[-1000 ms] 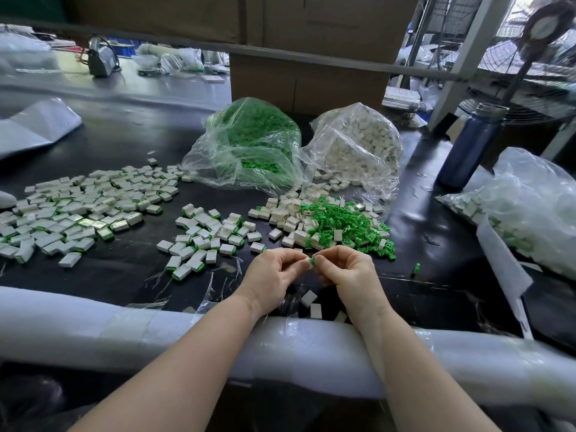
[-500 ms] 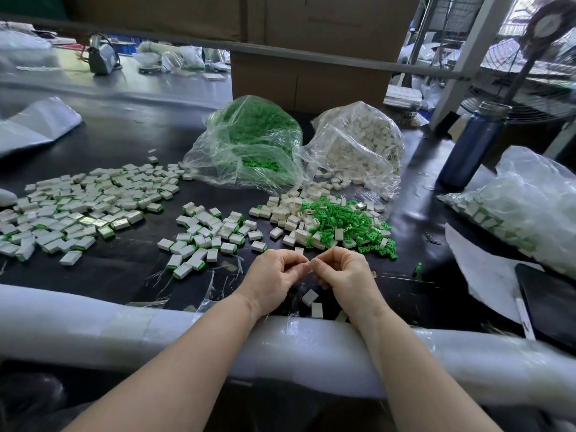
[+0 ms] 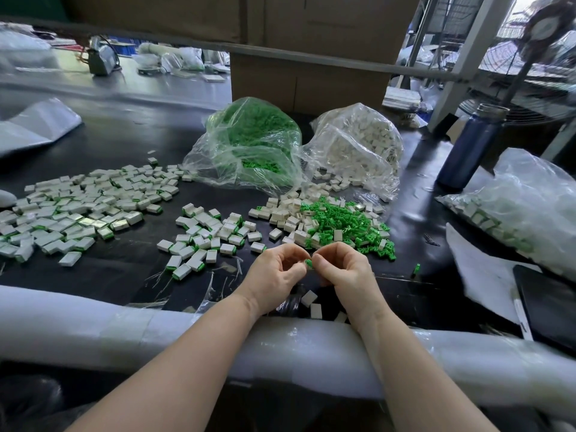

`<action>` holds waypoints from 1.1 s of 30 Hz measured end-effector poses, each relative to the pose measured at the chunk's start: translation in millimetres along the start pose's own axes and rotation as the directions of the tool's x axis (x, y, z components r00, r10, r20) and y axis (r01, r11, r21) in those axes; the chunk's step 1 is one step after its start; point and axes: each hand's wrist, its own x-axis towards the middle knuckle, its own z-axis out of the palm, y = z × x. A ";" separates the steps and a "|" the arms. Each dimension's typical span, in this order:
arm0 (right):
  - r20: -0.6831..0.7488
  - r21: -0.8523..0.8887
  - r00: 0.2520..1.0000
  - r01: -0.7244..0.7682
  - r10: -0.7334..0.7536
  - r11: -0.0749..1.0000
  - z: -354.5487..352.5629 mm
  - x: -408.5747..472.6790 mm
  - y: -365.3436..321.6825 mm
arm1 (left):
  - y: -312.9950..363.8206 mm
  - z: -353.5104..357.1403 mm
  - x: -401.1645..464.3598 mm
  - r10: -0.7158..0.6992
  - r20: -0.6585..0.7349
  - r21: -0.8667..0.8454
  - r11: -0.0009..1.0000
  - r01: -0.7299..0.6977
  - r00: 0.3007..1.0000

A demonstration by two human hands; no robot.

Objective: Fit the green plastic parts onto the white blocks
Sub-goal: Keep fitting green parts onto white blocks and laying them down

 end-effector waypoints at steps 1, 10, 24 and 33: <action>0.008 0.001 1.000 -0.012 0.012 1.000 0.6 0.7 0.4 | 0.9 0.3 -0.2 0.011 0.004 -0.010 1.000 -0.011 1.000; 0.167 0.002 0.985 -0.036 0.035 0.999 3.2 0.1 -1.9 | 8.6 0.3 -2.8 0.056 0.026 0.053 0.997 -0.057 0.998; 0.195 0.058 0.979 -0.079 0.066 0.995 1.8 1.0 3.7 | 9.2 0.8 -3.2 0.055 0.040 0.070 0.996 -0.058 0.998; 0.214 0.049 0.975 -0.078 0.066 0.996 1.8 0.1 0.3 | 8.0 2.1 -2.9 0.046 0.075 0.102 0.993 -0.054 0.996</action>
